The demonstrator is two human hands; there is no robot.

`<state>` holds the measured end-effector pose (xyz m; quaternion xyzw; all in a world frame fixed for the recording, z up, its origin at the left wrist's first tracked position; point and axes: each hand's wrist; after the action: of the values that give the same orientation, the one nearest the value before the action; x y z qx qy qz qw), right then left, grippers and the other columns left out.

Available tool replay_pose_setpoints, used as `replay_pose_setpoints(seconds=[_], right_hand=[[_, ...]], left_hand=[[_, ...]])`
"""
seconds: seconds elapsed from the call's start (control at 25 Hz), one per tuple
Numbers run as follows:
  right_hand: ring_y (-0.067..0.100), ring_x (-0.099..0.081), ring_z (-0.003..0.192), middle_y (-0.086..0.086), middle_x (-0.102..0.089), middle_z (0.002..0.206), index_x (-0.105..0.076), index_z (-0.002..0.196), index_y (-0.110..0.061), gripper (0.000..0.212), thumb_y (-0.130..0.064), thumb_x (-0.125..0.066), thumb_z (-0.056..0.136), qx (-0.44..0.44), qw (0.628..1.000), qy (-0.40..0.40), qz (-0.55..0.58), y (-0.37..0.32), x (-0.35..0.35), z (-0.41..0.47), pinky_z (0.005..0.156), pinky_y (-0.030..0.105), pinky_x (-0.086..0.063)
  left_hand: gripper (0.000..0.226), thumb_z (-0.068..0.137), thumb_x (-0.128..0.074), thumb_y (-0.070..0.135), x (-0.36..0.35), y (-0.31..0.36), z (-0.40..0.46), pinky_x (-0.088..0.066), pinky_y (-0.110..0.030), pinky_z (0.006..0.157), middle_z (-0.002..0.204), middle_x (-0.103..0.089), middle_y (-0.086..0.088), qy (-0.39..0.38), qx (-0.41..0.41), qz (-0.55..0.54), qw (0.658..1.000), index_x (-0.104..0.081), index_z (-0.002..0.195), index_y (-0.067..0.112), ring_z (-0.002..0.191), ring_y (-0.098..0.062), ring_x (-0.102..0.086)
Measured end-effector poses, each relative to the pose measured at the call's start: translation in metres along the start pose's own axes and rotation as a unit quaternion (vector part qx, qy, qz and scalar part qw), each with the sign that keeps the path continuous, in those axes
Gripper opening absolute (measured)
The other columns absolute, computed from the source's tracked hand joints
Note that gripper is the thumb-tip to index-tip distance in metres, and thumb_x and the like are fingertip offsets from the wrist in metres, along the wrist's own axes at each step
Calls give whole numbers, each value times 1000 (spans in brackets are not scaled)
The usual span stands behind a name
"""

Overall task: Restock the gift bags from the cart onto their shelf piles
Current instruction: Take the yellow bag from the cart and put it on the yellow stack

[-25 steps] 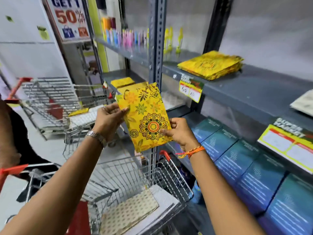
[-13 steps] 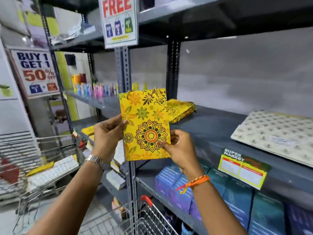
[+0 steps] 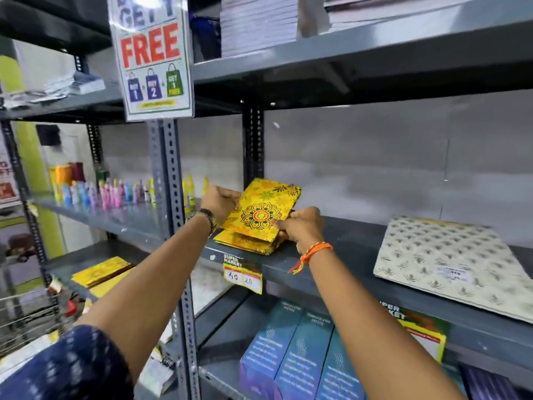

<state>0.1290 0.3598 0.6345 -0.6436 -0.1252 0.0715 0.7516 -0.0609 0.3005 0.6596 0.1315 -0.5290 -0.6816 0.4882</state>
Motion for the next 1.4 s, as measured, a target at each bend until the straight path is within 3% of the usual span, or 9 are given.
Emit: replay_pose_setpoints(seconds=[0.2,0.4,0.48,0.64,0.76,0.84,1.0,1.24,1.4], right_hand=[[17,-74,51,2,-62,47,-46,56,-12,52,-21,-97,58,2,993,13,-116,8,-10,12,62,41,-65],[15,-76,57,6,-72,54,-62,63,-7,38,-25,-96,59,13,982,22,-187,14,-14,15,69,41,-65],[17,-77,65,9,-75,59,-68,66,-3,37,-27,-95,59,21,979,18,-204,13,-14,13,71,42,-65],[31,-72,95,13,-76,94,-69,88,-3,59,-48,-91,58,44,972,29,-228,3,-2,6,72,36,-60],[32,-62,92,11,-64,82,-55,71,-10,53,-50,-87,64,110,960,73,-245,-7,7,-12,61,29,-39],[33,-60,99,12,-67,88,-59,76,-9,46,-47,-83,72,184,944,76,-264,-8,6,-29,66,31,-41],[28,-60,112,10,-61,122,-59,134,-8,62,-36,-77,82,319,911,-6,-263,2,-14,-74,95,40,-52],[1,-48,80,-9,-53,100,-65,126,-16,44,-13,-73,83,438,876,-132,-152,70,-61,-145,82,6,-41],[10,-58,80,-2,-60,95,-72,116,-11,33,-9,-72,83,403,849,-284,-190,158,-92,-167,80,14,-45]], left_hand=[[26,92,-56,-3,-15,-18,10,-51,-26,96,113,-73,-12,-81,-12,115,990,-75,108,1,111,-23,-67],[22,92,-56,-6,-18,-29,7,-50,-32,101,102,-73,-6,-98,8,123,987,-73,104,-1,92,-13,-66],[22,92,-57,-5,-18,-31,4,-49,-31,101,110,-72,-9,-95,5,132,987,-73,107,0,101,-16,-66],[28,92,-57,2,-5,-26,-5,-52,-32,99,120,-71,-9,-31,-34,119,992,-73,115,4,111,-23,-67],[34,90,-58,6,16,-26,-30,-55,-28,93,119,-71,-6,45,-56,52,996,-71,121,7,101,-16,-70],[35,88,-63,10,31,-34,-60,-55,-16,84,113,-72,4,97,-59,4,994,-70,121,12,93,-4,-69],[32,88,-66,7,49,-68,-140,-53,-10,78,110,-70,13,151,-38,-67,986,-71,119,14,89,10,-65],[29,87,-65,4,61,-162,-268,-54,-7,73,105,-75,10,189,62,-41,979,-76,111,17,87,16,-67],[28,86,-66,2,59,-250,-348,-52,-6,81,108,-75,2,205,228,-19,952,-76,110,10,83,24,-61]])
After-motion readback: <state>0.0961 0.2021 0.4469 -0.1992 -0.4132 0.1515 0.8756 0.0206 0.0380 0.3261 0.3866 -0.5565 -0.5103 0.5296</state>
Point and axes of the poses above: each hand's wrist, its own z-axis towards the middle knuckle, its own x-axis out of the back of the hand, y = z × x
